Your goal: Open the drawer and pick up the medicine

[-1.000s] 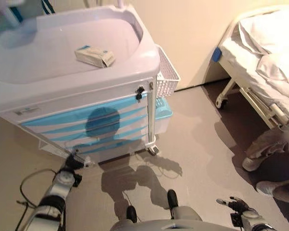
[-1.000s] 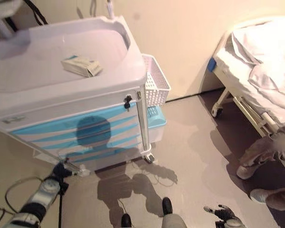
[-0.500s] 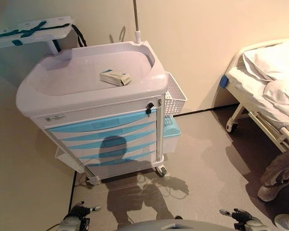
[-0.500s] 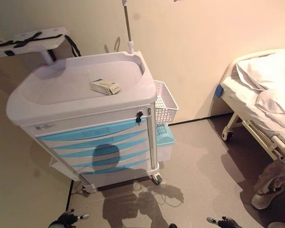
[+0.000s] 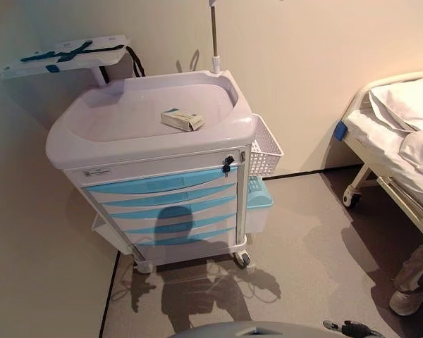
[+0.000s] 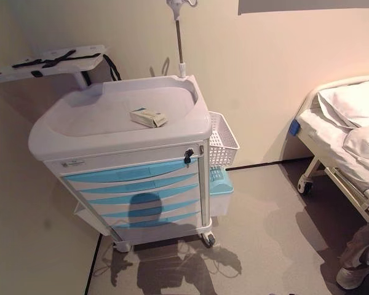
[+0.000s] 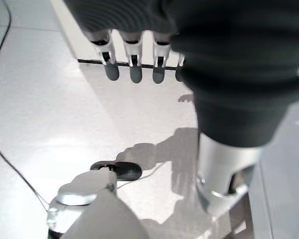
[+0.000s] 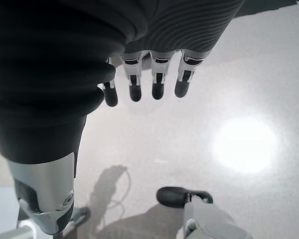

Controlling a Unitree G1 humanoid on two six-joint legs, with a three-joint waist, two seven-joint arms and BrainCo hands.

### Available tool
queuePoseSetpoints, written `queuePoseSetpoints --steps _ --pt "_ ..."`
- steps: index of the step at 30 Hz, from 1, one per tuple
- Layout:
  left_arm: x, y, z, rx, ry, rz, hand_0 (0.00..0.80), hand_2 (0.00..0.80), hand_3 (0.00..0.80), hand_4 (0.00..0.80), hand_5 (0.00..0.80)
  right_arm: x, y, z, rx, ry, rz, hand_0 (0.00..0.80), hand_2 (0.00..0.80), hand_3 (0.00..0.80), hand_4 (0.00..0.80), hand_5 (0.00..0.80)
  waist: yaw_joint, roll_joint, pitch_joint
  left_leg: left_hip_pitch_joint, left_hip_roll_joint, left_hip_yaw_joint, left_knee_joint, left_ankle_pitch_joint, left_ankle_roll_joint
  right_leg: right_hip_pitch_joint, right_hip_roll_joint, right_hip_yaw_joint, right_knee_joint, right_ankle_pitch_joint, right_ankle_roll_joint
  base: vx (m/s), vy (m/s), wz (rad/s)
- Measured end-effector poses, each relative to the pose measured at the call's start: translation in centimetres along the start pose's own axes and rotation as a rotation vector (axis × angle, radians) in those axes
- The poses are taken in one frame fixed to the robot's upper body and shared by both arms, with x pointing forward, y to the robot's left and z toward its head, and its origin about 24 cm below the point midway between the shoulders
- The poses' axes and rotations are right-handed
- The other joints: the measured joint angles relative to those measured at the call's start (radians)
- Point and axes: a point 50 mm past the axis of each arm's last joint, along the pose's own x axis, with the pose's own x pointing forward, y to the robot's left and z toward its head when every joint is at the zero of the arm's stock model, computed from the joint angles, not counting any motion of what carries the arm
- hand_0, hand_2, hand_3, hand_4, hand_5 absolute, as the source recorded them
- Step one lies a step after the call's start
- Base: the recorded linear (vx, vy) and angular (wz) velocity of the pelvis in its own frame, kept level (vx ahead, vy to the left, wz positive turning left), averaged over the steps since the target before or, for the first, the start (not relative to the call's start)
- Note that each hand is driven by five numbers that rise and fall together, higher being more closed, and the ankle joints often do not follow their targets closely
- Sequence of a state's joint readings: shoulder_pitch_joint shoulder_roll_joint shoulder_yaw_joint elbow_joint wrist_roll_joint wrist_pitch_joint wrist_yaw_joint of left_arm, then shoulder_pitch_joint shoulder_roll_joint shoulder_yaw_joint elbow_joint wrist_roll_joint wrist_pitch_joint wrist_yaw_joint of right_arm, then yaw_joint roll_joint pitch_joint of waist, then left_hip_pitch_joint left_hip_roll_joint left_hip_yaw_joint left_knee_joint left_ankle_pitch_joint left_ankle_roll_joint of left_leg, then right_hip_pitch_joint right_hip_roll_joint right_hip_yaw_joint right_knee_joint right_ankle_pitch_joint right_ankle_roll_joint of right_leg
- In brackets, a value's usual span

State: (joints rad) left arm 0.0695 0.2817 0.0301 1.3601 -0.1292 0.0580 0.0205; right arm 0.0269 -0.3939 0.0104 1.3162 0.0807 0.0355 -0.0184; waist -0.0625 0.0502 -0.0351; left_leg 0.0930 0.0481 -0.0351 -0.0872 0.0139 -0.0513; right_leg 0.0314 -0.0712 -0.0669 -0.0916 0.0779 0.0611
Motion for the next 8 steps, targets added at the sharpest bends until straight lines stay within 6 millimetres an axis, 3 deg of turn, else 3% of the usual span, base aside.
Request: queuePoseSetpoints --steps 8 --pt "0.00 -0.12 0.14 0.046 -0.004 -0.006 0.000 0.000 0.000 0.000 0.000 -0.03 0.84 -0.35 0.002 0.009 0.031 0.000 0.000 0.000 0.000 0.000 -0.001 -0.007 -0.014 0.002 0.000 -0.003 0.000 0.000 0.000 0.004 0.000 -0.003 0.000 -0.001 0.002 0.000 0.000 0.00"
